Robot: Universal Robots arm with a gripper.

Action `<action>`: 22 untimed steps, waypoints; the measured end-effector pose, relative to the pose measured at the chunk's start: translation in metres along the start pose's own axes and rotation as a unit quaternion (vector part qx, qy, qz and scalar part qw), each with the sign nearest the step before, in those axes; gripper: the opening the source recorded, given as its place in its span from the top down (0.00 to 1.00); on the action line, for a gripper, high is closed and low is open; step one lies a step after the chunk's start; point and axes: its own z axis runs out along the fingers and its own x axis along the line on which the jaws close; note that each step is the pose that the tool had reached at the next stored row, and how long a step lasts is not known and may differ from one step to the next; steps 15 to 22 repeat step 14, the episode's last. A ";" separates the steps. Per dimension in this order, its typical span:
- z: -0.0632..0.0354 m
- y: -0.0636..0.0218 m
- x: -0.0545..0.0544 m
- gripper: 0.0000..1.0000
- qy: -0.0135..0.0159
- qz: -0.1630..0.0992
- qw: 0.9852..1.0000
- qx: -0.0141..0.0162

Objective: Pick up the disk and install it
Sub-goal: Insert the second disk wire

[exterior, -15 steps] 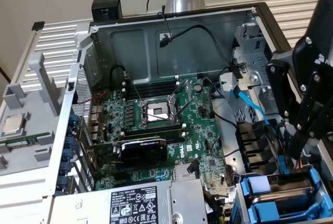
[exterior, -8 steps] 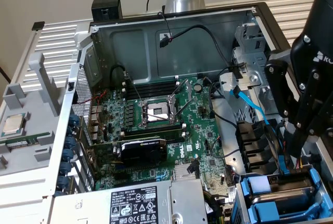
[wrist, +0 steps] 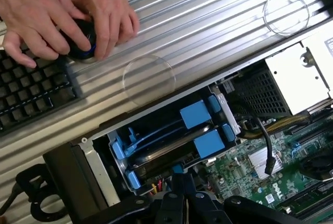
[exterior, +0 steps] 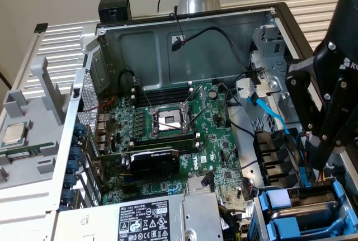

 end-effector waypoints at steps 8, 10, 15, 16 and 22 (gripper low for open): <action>-0.0001 -0.0010 0.001 0.89 0.003 -0.034 0.999 -0.002; -0.0002 -0.0010 0.001 0.89 0.003 -0.035 0.999 -0.002; -0.0001 -0.0011 0.001 0.89 0.003 -0.035 0.999 -0.002; -0.0001 -0.0011 0.001 0.89 0.003 -0.035 0.999 -0.002; -0.0001 -0.0011 0.001 0.89 0.003 -0.035 0.999 -0.002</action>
